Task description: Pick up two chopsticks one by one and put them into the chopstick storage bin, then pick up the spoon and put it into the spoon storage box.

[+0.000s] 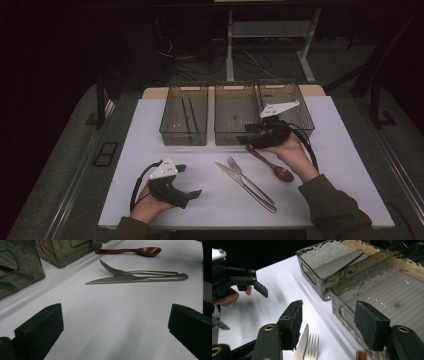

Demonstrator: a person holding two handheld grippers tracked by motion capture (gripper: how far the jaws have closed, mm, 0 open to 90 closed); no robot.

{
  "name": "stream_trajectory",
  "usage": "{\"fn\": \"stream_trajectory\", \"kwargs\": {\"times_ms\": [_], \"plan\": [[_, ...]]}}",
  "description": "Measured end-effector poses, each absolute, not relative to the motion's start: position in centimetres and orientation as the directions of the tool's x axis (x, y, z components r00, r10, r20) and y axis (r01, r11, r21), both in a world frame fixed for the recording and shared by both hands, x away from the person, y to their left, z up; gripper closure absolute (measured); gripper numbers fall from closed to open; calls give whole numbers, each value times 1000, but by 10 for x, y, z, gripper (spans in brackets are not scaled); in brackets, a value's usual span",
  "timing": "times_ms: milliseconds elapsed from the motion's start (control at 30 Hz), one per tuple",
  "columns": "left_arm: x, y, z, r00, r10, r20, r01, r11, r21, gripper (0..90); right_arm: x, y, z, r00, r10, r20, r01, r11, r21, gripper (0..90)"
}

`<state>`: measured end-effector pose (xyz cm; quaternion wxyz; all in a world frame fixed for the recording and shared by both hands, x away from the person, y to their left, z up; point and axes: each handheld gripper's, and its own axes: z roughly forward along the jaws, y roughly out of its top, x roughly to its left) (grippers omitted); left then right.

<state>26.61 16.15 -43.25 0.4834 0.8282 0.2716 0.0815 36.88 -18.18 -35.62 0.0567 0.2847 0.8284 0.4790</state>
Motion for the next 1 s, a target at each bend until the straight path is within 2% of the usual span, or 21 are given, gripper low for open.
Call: {"fn": "stream_trajectory", "kwargs": {"times_ms": [733,833,1000], "plan": [[265,164,-431,840,528,-123,367,-387,846,0,332,-239,-376,-784,594,183,463,363,808,385],[265,164,-431,839,530,-122,365,-384,848,0,327,-245,-381,-776,604,180,473,368,801,420],[265,165,-431,838,532,-120,366,-387,846,0,318,-253,-391,-754,625,202,519,379,766,533]]}}
